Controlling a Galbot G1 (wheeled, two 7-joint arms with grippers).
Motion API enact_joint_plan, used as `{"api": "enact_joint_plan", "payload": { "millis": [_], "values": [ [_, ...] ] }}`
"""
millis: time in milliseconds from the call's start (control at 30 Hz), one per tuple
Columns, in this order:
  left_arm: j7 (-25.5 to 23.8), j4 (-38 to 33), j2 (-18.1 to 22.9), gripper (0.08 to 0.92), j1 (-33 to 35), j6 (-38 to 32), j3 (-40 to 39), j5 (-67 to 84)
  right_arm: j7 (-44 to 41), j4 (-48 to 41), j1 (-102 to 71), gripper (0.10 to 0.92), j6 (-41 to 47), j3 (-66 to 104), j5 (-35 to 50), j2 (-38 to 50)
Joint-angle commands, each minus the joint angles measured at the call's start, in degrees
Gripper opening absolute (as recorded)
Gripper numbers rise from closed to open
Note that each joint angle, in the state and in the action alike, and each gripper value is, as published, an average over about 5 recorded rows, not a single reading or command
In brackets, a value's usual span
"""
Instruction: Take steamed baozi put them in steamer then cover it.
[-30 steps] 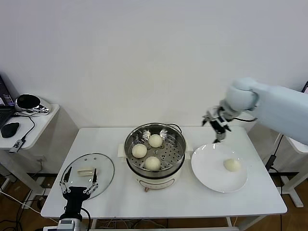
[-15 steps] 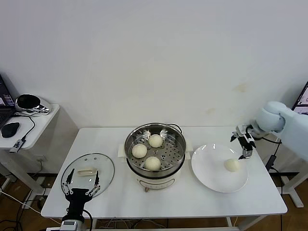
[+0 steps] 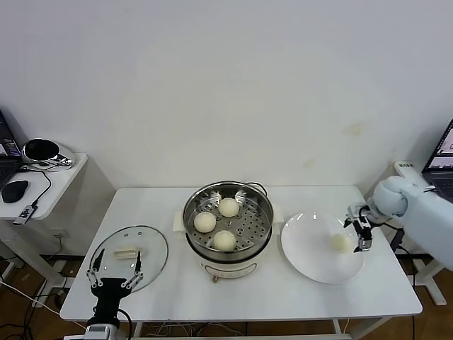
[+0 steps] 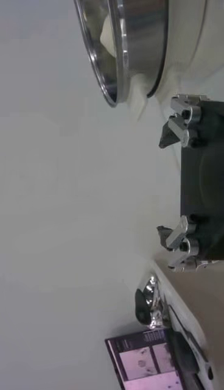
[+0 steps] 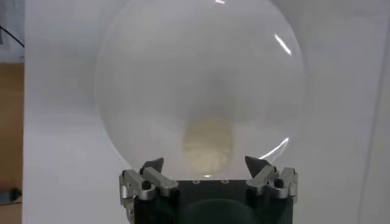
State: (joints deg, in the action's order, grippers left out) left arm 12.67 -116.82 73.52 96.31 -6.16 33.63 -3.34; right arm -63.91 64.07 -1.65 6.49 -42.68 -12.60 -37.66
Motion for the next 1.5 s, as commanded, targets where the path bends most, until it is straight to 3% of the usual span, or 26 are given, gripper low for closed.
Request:
{"api": "enact_joint_plan", "payload": {
  "millis": [33,467,967,1200,1500],
  "values": [
    [0.0,0.1,0.0,0.823,0.0,0.0,0.2,0.1,1.3,-7.6,-4.5,0.823,-0.5,4.6,-4.0,-6.3],
    [0.0,0.6,0.2,0.823,-0.2,-0.1,0.3,0.1,1.9,-10.1,-4.4,0.814,0.5,5.8,-6.8,-8.0],
    [0.1,0.3,0.3,0.823,0.0,-0.1,0.4,0.0,1.2,-8.1,-3.7,0.632,0.8,5.4,-6.4,-6.6],
    [0.0,-0.1,0.3,0.823,0.0,-0.1,0.4,0.1,0.4,3.6,6.5,0.628,7.0,-4.4,2.5,0.6],
    [-0.1,-0.3,0.1,0.823,-0.6,0.1,-0.6,0.1,2.5,17.7,33.0,0.638,15.8,-25.2,21.3,4.4]
  ]
}}
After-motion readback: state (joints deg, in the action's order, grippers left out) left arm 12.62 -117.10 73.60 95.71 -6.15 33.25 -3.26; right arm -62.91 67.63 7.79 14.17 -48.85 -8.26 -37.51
